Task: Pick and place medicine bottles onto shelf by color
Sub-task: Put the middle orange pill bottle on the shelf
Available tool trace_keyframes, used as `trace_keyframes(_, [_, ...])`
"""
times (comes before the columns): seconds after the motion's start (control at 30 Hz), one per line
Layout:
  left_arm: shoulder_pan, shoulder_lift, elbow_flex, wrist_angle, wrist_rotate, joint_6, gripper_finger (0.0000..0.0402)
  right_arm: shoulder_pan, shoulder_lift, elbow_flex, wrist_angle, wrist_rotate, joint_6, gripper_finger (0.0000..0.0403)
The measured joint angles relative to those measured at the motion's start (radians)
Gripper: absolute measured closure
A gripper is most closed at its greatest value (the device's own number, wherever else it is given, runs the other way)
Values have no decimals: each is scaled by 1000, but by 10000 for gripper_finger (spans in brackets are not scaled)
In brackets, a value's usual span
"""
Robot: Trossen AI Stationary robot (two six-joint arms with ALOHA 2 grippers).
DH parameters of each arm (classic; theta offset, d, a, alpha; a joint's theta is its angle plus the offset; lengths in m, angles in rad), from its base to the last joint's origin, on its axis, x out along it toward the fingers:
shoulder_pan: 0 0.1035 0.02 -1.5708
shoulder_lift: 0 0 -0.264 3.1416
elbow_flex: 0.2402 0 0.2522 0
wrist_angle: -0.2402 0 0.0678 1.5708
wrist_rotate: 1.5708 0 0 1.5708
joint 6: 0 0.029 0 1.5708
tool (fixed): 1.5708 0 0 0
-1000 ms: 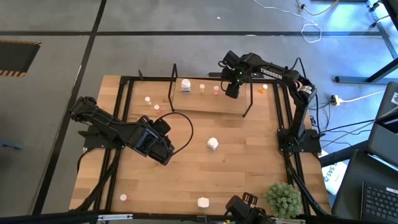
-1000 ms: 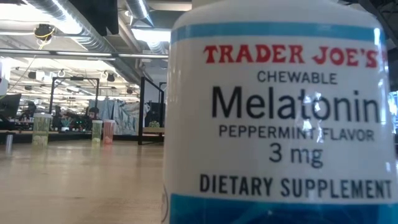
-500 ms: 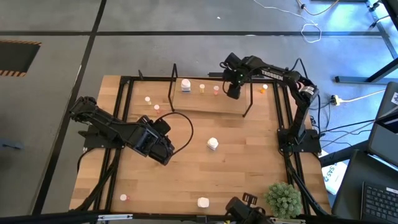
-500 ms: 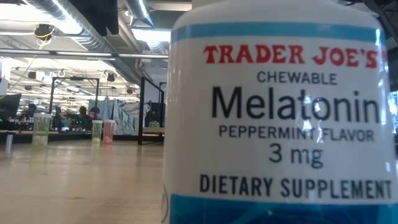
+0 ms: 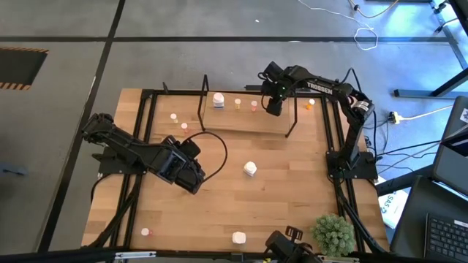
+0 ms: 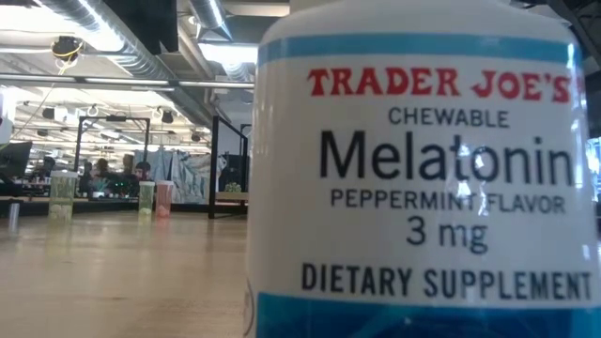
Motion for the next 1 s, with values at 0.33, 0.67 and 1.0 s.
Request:
trace_keyframes(0.33, [0, 0, 0, 0, 0, 0, 139, 2, 0, -1, -13, 37, 4, 276])
trace_keyframes(0.67, [0, 0, 0, 0, 0, 0, 139, 1, 1, -2, -25, 41, 3, 271])
trace_keyframes(1.0, [0, 0, 0, 0, 0, 0, 139, 0, 9, -7, -36, 41, -1, 212])
